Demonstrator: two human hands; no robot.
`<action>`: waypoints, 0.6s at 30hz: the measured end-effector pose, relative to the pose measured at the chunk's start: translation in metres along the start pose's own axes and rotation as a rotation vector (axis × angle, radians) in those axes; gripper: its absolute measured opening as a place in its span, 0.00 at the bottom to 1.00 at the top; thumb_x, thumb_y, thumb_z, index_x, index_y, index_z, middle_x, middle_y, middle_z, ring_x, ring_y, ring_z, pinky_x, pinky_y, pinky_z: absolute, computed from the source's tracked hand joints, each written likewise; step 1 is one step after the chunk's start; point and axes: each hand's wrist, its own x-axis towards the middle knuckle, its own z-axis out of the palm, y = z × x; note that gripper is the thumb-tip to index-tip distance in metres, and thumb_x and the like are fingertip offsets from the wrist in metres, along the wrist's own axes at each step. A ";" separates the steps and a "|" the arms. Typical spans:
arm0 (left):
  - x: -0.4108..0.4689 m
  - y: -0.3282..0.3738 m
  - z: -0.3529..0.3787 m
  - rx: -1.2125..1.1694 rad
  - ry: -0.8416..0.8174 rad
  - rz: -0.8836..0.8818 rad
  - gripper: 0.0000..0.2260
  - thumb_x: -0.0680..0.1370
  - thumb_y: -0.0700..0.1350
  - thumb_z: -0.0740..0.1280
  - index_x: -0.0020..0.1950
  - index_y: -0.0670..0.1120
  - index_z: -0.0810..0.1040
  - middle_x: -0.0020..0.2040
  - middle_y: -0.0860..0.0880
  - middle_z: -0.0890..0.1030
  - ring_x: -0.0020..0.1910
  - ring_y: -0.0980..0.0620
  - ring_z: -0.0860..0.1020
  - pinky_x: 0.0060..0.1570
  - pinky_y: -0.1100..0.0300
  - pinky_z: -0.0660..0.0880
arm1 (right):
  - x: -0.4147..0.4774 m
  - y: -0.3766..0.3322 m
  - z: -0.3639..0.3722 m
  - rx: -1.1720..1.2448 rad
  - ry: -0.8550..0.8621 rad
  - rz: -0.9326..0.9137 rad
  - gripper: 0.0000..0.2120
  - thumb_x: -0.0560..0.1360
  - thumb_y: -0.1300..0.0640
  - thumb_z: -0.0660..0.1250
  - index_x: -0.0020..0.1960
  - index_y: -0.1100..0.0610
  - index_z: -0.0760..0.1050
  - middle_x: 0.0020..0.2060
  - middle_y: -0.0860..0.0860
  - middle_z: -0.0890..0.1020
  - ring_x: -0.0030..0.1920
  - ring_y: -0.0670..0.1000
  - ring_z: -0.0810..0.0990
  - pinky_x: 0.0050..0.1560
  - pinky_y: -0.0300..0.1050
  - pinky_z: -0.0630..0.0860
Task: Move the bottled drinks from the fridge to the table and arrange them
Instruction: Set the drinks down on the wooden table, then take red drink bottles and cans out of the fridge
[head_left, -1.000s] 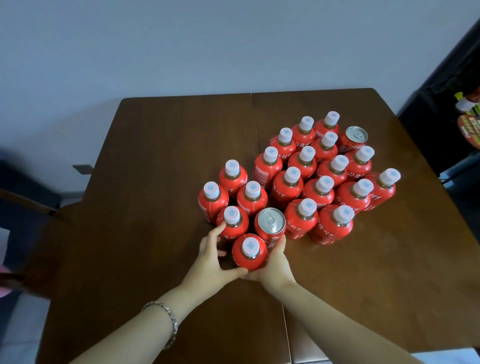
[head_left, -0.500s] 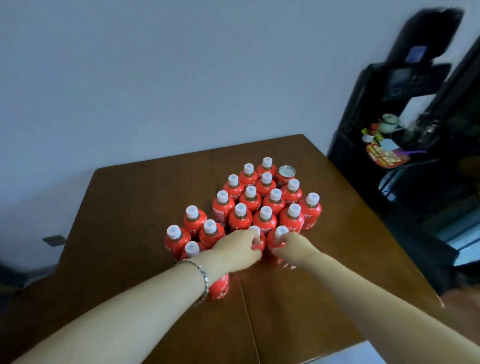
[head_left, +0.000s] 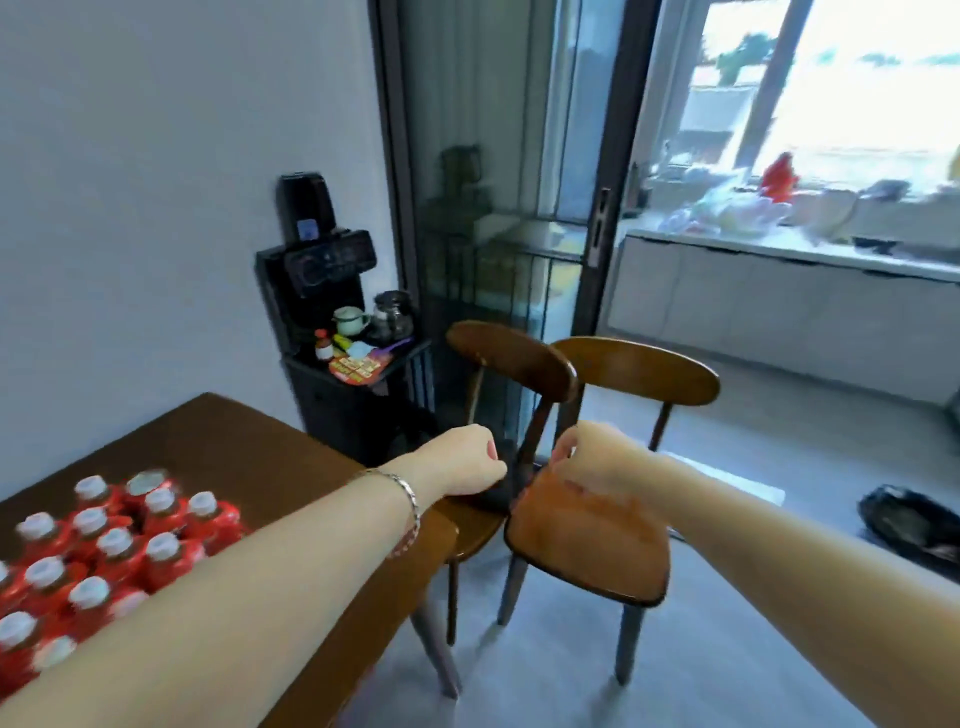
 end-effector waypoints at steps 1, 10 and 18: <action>0.011 0.033 0.012 0.002 -0.018 0.043 0.09 0.78 0.48 0.61 0.54 0.45 0.75 0.52 0.46 0.78 0.49 0.49 0.76 0.45 0.58 0.72 | -0.010 0.030 -0.018 -0.002 0.034 0.051 0.09 0.76 0.59 0.65 0.55 0.58 0.78 0.44 0.52 0.79 0.44 0.50 0.80 0.48 0.41 0.79; 0.075 0.351 0.114 0.123 -0.195 0.492 0.09 0.76 0.46 0.63 0.50 0.42 0.77 0.47 0.44 0.83 0.44 0.47 0.80 0.44 0.57 0.76 | -0.154 0.288 -0.169 -0.027 0.291 0.539 0.10 0.76 0.59 0.59 0.46 0.58 0.79 0.25 0.48 0.78 0.29 0.48 0.76 0.29 0.34 0.70; 0.075 0.612 0.231 0.269 -0.376 0.973 0.11 0.77 0.45 0.62 0.48 0.38 0.78 0.47 0.42 0.81 0.49 0.43 0.79 0.47 0.57 0.74 | -0.286 0.475 -0.252 0.021 0.537 0.913 0.11 0.75 0.58 0.61 0.47 0.59 0.81 0.34 0.52 0.83 0.40 0.47 0.80 0.40 0.41 0.76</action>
